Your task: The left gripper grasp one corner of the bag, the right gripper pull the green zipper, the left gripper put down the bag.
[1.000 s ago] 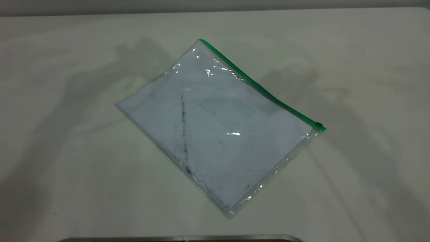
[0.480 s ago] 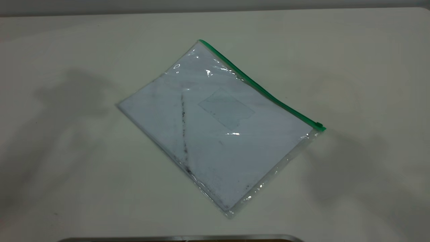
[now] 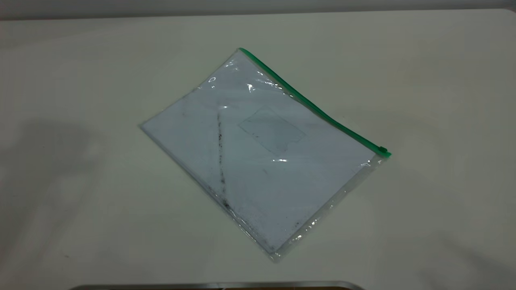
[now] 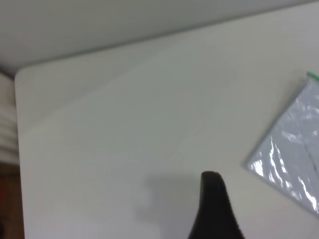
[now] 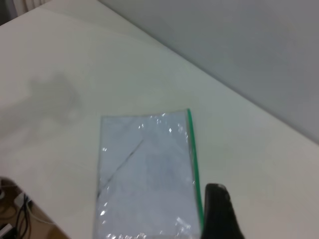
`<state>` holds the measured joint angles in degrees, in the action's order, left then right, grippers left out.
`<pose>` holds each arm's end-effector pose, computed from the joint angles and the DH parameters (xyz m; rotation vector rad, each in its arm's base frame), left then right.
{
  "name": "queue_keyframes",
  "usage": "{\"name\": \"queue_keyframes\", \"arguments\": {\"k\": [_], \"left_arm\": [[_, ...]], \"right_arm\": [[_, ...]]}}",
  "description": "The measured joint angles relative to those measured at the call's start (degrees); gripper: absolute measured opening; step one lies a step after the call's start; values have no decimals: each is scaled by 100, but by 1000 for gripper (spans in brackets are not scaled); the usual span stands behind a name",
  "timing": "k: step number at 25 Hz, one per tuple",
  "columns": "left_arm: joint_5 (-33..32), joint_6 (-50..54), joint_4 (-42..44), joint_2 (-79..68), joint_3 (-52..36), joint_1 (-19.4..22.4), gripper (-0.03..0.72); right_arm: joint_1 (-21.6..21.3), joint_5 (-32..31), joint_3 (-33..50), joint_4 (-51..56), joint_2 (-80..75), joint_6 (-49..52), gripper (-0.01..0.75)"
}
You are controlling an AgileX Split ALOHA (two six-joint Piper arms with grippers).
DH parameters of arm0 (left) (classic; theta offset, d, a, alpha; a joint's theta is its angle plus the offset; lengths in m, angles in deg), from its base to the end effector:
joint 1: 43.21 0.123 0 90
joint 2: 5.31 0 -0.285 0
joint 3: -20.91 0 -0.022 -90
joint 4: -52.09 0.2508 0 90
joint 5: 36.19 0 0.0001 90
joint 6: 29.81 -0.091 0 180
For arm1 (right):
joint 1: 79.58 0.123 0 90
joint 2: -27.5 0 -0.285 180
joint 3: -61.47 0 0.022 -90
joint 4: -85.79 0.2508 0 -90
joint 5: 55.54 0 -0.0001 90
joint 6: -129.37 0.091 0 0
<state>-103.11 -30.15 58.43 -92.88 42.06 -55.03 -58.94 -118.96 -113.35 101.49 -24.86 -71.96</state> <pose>0.2710 -0.0473 0.4662 0.2452 2.3075 0.0392 0.0878 0.0566 0.4575 -0.7661 1.9498 0.3243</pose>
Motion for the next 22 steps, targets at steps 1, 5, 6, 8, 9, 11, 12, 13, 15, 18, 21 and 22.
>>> {"name": "queue_keyframes", "arguments": {"k": [1,5,6,8,9,11,12,13,15,18,21,22], "left_arm": [[0,34,0,269,-353,0,590],[0,135,0,1463,-1619,0,590],[0,134,0,1731,-1956,0,590],[0,140,0,2349,-2547,0,590],[0,153,0,2593,-2843,0,590],[0,158,-6,3153,-3345,0,590],[0,158,-26,3423,-3643,0,590],[0,158,-52,3645,-3836,0,590],[0,152,-110,4154,-4227,0,590],[0,138,-136,4801,-4731,0,590],[0,77,-138,5394,-5125,0,590],[0,34,-143,5540,-5263,0,590]], "right_arm": [[0,-8,250,0,283,59,510],[0,-40,1269,5,1448,191,510],[0,-45,1538,5,1740,198,510],[0,-53,2020,5,2236,203,510],[0,-58,2279,5,2483,208,510],[0,-58,2737,-6,2888,208,510],[0,-66,2976,-13,3083,208,510],[0,-73,3205,-25,3261,208,510],[0,-74,3596,-61,3539,208,510],[0,-86,4063,-167,3872,215,510],[0,-115,4317,-288,4118,215,510],[0,-140,4338,-322,4188,215,510]]}}
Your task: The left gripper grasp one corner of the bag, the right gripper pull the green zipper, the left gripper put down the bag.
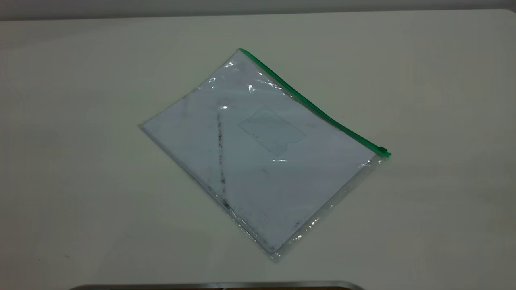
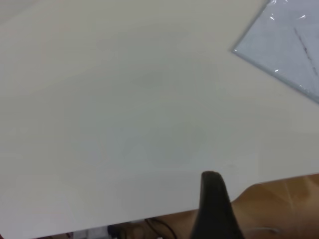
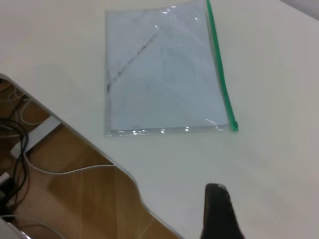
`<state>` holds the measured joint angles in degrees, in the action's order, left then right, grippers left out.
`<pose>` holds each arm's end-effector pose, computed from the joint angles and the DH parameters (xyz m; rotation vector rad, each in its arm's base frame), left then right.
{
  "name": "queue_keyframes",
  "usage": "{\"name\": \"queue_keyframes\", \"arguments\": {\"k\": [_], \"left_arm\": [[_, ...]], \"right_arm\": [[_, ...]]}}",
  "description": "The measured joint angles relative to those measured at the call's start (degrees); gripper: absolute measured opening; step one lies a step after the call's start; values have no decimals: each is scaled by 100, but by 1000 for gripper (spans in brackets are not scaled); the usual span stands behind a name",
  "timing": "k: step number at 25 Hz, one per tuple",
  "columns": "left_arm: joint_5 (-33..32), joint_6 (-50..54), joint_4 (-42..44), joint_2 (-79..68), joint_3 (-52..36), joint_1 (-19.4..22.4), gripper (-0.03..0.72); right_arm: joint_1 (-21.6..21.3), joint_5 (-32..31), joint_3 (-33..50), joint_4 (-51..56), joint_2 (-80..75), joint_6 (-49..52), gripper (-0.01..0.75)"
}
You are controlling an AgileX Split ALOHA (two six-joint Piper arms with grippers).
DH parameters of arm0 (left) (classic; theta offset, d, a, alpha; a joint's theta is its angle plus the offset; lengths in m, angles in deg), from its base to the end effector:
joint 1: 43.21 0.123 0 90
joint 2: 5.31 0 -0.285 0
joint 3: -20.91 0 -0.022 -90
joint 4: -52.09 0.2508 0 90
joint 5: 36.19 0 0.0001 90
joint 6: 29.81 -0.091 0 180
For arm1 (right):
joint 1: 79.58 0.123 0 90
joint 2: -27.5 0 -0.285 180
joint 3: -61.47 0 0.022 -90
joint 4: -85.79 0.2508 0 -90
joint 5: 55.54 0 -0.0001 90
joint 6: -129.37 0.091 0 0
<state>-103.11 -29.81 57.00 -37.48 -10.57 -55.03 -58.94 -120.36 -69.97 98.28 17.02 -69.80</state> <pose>0.0432 -0.0017 0.3468 0.2312 2.2631 -0.0011 -0.0081 0.0160 0.2736 -0.7457 2.0198 0.2814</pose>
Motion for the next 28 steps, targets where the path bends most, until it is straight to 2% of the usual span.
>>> {"name": "queue_keyframes", "arguments": {"k": [7,18,28], "left_arm": [[0,-76,-214,839,-656,0,590],[40,-881,-1295,1288,-1530,-5,590],[178,-890,-1355,1288,-1777,-5,590]], "right_arm": [[0,-80,65,-155,253,107,510],[0,-70,96,-218,285,200,510],[0,-68,96,-218,285,202,510]]}}
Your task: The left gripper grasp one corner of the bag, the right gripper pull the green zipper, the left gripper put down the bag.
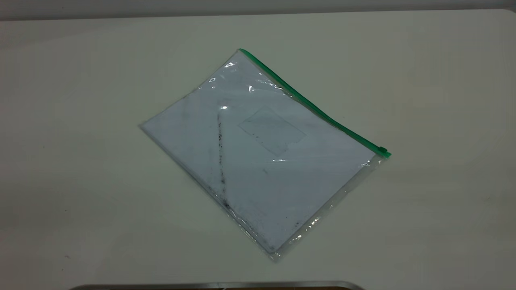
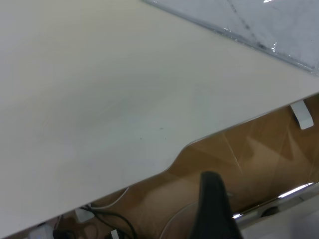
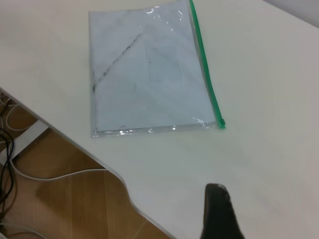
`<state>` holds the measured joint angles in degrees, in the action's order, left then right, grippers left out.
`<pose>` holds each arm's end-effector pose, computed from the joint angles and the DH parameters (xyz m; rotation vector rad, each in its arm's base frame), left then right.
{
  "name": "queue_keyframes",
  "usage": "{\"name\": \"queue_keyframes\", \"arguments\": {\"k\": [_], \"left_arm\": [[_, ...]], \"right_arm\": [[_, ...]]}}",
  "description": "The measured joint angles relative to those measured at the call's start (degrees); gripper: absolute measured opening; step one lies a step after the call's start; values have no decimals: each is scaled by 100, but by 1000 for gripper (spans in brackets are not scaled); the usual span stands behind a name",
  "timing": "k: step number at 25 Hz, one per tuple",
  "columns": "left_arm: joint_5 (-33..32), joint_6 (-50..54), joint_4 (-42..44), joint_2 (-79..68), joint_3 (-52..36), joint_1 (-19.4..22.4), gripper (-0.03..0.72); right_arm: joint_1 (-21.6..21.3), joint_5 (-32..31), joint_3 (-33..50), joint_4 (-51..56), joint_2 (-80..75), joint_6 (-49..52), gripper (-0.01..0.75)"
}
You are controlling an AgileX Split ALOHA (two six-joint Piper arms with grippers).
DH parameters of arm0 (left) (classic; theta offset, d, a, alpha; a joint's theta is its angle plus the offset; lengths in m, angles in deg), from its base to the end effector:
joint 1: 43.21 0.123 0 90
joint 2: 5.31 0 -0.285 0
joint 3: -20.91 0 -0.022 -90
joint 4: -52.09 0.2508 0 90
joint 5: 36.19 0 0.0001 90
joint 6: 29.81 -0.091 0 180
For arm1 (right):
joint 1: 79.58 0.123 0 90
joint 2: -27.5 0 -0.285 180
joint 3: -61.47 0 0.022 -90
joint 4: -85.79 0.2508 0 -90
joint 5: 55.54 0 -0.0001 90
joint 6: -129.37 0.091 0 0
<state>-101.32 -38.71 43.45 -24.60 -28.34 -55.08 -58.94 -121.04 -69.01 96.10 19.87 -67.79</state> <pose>0.0188 -0.0166 0.2673 0.4144 2.2927 -0.2171 -0.0126 0.0111 0.2673 -0.7072 2.0162 0.2545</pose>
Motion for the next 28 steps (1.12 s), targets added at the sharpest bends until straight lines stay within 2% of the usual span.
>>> {"name": "queue_keyframes", "arguments": {"k": [7,12,15,28], "left_arm": [[0,-105,22,46,0,72,590],[0,-160,190,423,0,1069,590],[0,-67,203,789,0,1412,590],[-11,90,339,1258,0,1512,590]], "right_arm": [[0,0,0,0,0,0,510],[0,0,0,0,0,0,510],[0,0,0,0,0,0,510],[0,0,0,0,0,0,510]]}}
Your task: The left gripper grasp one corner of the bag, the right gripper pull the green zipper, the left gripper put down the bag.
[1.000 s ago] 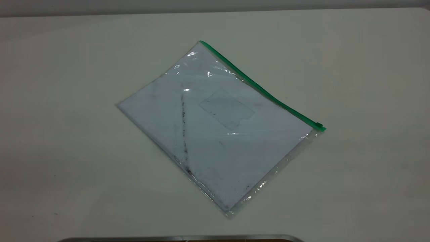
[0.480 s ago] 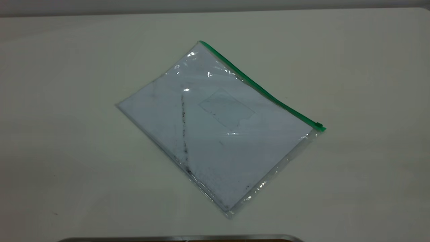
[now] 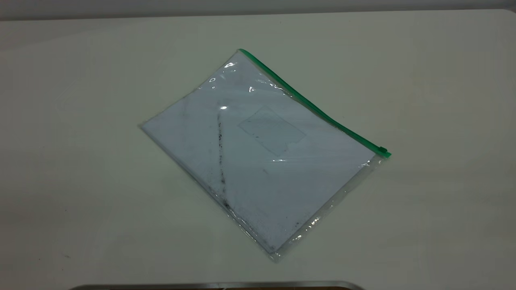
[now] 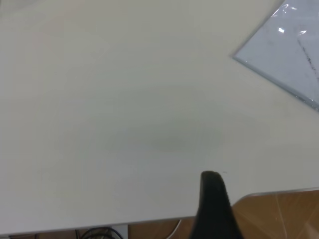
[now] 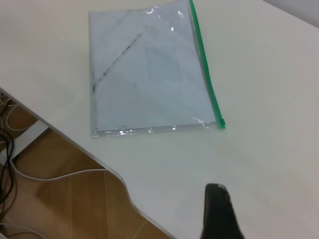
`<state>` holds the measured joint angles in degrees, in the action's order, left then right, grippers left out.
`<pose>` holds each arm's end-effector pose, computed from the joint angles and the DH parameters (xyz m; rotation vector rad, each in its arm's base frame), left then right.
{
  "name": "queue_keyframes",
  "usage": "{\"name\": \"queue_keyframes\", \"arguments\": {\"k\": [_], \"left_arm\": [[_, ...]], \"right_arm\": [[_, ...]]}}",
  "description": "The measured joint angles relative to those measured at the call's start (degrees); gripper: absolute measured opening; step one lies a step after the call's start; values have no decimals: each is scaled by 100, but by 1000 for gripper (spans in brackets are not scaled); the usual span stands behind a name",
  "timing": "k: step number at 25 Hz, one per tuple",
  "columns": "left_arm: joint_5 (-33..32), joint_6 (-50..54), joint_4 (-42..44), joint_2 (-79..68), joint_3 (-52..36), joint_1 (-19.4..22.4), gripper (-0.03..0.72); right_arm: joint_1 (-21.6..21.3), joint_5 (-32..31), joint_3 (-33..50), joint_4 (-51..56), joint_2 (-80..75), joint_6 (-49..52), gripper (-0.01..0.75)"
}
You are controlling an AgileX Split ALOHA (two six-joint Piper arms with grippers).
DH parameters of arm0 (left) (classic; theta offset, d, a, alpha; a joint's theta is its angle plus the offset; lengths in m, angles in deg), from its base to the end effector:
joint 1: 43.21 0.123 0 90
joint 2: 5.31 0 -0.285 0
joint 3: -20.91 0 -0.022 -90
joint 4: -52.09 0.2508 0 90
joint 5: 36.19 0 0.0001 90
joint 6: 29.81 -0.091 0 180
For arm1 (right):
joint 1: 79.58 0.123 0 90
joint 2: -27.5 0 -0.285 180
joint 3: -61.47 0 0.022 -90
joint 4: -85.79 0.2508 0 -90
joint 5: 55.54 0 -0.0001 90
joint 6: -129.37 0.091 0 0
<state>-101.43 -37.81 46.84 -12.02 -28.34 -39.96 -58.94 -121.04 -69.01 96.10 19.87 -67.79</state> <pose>-0.0095 -0.0081 0.2680 0.0965 2.1095 0.0064 -0.0126 0.0111 0.2673 -0.7072 2.0162 0.2545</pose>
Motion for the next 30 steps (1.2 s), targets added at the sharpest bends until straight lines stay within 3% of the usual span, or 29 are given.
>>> {"name": "queue_keyframes", "arguments": {"k": [6,13,16,30], "left_arm": [[0,12,11,0,0,0,590],[0,24,17,0,0,0,590],[0,24,17,0,0,0,590],[0,24,17,0,0,0,590]], "right_arm": [[-163,0,0,5,75,0,510],[-2058,0,0,10,75,0,510],[-2487,5,0,-39,75,78,510],[-2594,29,0,-561,75,850,510]]}}
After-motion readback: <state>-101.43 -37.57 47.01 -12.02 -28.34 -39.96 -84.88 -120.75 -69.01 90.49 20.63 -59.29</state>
